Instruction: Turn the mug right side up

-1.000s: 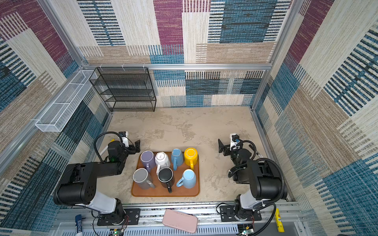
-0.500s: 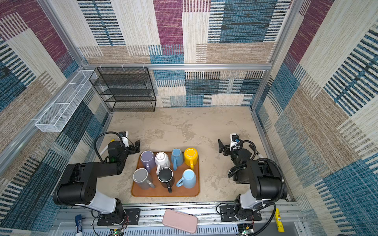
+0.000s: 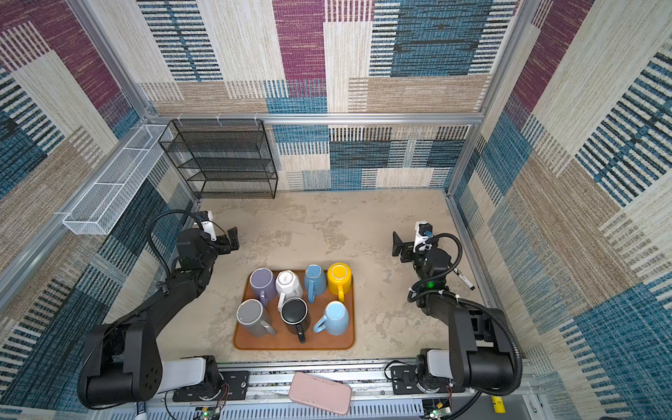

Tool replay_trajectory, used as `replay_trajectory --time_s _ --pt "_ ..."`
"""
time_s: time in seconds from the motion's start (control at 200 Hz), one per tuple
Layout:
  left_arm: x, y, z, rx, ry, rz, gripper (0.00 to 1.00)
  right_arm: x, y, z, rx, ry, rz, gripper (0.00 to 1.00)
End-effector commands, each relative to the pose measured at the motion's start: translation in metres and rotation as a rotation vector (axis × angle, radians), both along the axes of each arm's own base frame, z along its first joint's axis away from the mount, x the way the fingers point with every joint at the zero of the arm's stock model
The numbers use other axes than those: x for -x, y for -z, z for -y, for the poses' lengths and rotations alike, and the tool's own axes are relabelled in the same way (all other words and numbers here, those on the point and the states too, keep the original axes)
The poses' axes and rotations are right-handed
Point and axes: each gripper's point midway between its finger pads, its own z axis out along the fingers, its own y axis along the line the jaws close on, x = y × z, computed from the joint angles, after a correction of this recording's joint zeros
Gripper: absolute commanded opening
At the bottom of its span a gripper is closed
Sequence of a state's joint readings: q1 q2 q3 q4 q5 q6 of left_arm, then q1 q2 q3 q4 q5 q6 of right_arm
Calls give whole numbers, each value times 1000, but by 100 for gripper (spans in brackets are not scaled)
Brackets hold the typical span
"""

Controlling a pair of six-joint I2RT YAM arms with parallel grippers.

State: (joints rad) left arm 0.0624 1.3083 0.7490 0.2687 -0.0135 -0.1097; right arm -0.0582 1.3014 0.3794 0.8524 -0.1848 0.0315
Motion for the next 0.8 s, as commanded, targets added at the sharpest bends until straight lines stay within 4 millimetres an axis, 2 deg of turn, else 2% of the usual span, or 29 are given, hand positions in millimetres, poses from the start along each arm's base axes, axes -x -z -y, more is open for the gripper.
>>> replay_trajectory --time_s 0.0,0.155,0.26,0.486,0.596,0.706,0.796 --pt "14 12 -7 93 -91 -154 100 -1 -9 6 -92 43 -35 100" --pt "12 -5 19 171 4 -134 99 -15 -16 4 -122 34 -118 100" --pt "15 -19 34 141 43 -109 99 -23 -19 6 -129 54 -180 100" --pt "26 -55 40 101 36 -69 99 -22 -53 4 -149 45 -169 100" --pt "33 -71 43 105 35 -38 100 -22 -69 -3 -154 5 -163 100" --pt "41 -78 46 132 34 -52 100 -23 -84 -15 -153 -56 -168 100" --pt "48 -74 49 148 17 -111 99 -24 -92 -28 -129 -84 -177 100"
